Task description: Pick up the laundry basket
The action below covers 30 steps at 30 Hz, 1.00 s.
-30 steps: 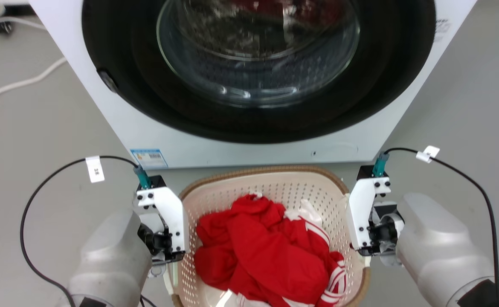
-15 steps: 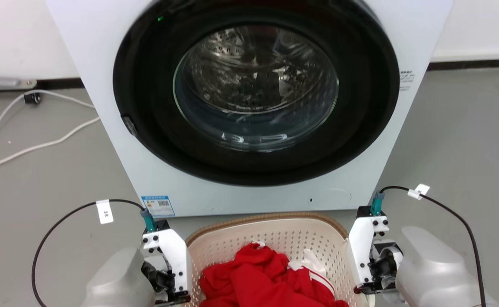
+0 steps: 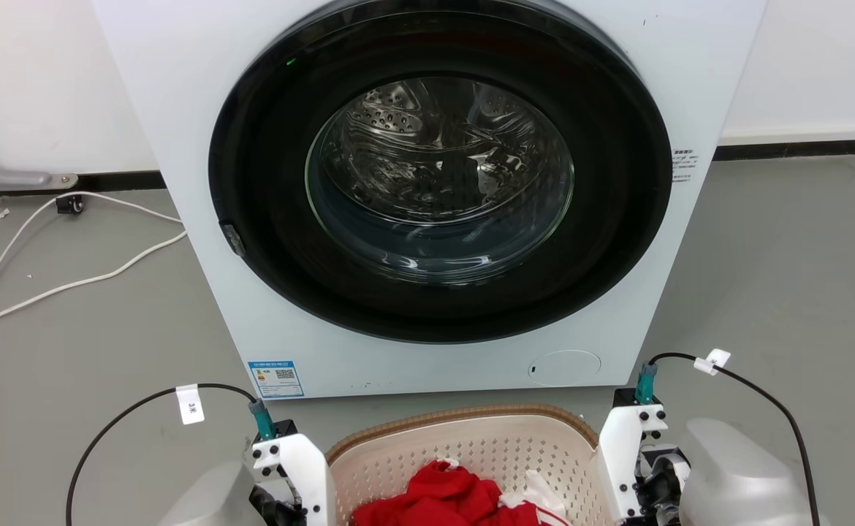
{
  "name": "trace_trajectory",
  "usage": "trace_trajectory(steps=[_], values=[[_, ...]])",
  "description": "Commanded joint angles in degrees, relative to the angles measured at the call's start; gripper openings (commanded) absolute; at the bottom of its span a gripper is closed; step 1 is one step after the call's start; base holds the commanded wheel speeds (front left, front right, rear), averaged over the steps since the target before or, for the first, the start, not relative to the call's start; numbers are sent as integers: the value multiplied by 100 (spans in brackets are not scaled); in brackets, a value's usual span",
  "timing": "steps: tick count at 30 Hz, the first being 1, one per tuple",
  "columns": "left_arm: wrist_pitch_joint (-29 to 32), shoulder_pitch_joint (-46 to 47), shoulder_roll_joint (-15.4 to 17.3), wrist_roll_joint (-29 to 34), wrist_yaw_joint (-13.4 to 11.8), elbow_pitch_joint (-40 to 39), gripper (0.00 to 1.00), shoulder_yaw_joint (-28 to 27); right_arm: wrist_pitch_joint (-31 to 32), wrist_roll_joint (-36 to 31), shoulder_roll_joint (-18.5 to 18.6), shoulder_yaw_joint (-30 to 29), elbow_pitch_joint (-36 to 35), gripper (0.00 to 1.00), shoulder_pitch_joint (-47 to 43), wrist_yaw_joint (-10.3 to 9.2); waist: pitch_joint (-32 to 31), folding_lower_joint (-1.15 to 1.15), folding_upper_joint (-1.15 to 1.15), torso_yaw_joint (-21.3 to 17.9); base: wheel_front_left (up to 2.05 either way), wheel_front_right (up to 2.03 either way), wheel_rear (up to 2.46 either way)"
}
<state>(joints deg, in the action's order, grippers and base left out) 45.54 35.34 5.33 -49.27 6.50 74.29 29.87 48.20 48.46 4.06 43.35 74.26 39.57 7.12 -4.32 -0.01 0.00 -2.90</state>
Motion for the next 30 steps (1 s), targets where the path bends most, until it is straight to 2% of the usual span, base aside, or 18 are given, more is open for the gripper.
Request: trace_trajectory(steps=[1,30], values=[[22,-69,-272,-100,64,-85,0,8,-28,114,-214,-2,-89,0,-111,66,-8,1,0,2,0,0,0],[18,29,-235,-203,28,-83,0,60,56,266,-231,66,-84,0,-55,70,48,1,0,18,0,0,0]])
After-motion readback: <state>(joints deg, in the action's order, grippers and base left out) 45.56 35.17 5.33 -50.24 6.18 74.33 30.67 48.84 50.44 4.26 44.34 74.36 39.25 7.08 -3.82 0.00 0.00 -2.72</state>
